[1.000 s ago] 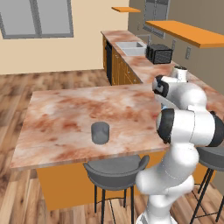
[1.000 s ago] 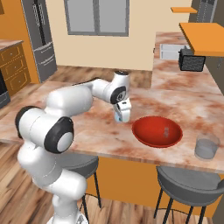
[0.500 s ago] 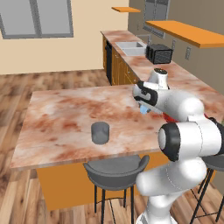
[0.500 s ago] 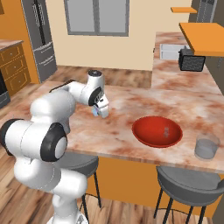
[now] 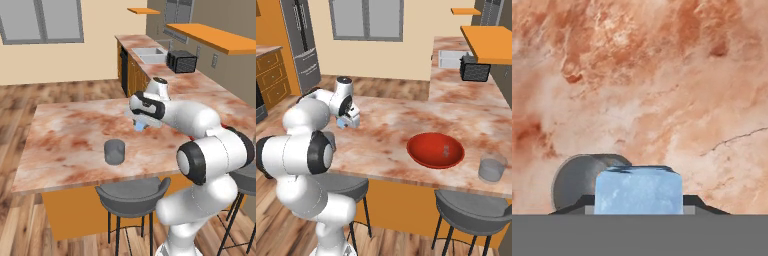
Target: There are four ice cubes in the ice bowl. Place two ice cubes in each glass of water.
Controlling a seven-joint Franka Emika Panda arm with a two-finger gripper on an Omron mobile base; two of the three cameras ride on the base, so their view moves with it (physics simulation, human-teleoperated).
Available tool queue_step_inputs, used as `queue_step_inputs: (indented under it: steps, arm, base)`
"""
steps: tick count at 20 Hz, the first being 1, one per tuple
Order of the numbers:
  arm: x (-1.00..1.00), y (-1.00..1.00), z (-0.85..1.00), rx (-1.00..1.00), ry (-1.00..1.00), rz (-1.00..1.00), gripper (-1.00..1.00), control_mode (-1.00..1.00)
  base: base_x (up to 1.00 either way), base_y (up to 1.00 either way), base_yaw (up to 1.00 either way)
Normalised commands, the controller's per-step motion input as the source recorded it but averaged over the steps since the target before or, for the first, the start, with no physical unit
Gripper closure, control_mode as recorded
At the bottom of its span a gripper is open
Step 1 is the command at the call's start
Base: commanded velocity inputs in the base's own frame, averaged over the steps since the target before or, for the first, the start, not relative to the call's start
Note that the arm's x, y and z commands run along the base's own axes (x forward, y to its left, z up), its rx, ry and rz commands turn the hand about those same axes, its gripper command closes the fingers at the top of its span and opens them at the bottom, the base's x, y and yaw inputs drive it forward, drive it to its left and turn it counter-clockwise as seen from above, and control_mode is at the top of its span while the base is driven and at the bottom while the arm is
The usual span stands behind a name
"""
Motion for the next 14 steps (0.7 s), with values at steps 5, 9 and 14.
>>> queue_step_inputs:
  steps: [5,9,14]
  arm:
    - [0.00,1.00,-0.03,-0.08,0.00,0.29,1.00,-1.00]
    - [-0.02,0.65,-0.46,-0.20,0.00,0.17,1.00,-1.00]
    - [0.00,0.03,-0.36,-0.23,0.00,0.13,1.00,-1.00]
  base:
    - [0.00,0.00,0.00]
    - [0.00,0.00,0.00]
    - [0.00,0.00,0.00]
